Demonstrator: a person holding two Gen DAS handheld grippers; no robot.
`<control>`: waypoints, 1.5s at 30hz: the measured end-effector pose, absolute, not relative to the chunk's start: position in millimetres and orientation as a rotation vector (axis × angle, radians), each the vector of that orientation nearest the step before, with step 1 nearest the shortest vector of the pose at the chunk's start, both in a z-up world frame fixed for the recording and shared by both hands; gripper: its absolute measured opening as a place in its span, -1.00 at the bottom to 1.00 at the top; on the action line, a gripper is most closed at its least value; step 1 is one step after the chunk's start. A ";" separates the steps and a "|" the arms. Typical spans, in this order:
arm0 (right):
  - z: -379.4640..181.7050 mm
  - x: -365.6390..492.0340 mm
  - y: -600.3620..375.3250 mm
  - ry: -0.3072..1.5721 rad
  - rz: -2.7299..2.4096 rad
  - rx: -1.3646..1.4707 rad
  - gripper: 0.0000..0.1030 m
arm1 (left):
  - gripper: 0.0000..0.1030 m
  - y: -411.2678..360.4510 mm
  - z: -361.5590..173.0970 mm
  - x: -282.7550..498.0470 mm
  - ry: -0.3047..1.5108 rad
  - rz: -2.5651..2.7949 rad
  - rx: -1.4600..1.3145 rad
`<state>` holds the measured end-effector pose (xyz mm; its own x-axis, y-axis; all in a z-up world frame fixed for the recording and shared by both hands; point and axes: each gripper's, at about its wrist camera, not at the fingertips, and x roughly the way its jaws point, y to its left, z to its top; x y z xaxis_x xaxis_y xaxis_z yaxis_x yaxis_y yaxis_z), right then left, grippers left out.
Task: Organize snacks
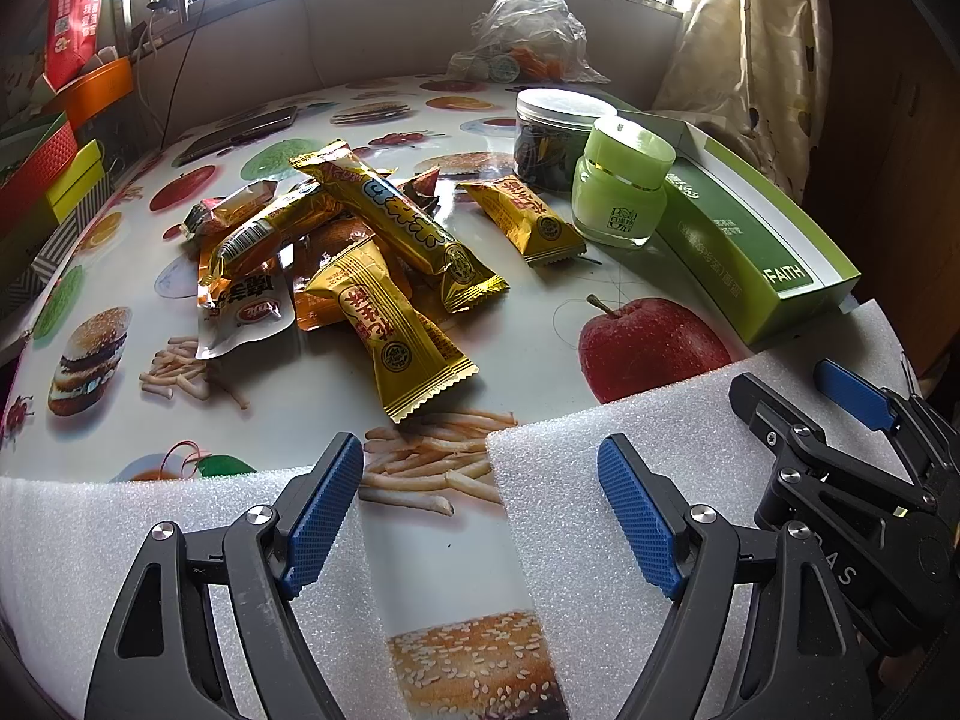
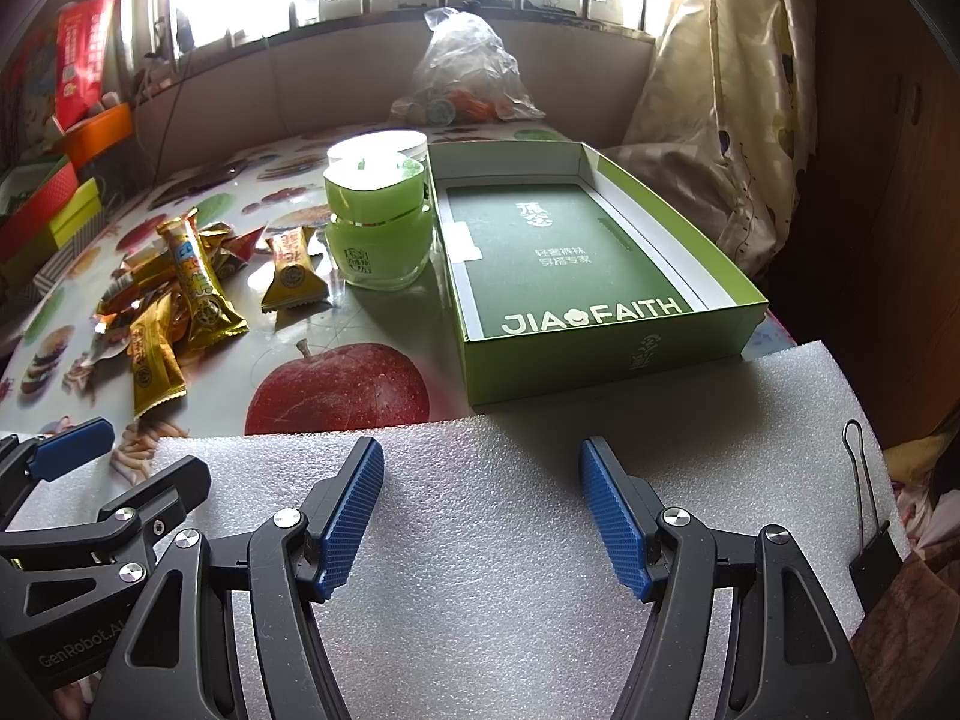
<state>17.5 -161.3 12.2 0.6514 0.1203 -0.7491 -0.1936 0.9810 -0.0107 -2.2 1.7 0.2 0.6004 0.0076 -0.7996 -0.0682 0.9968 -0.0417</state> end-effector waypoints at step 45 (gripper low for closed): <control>51.7 71.0 -53.7 0.815 0.614 -0.206 0.20 | 0.57 98.9 30.9 -11.0 0.889 0.199 -0.266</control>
<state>71.0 -53.7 51.7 0.5247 0.4322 -0.7334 -0.5857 0.8085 0.0575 -11.0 98.9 30.9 0.6151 0.0607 -0.7861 -0.2798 0.9490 -0.1456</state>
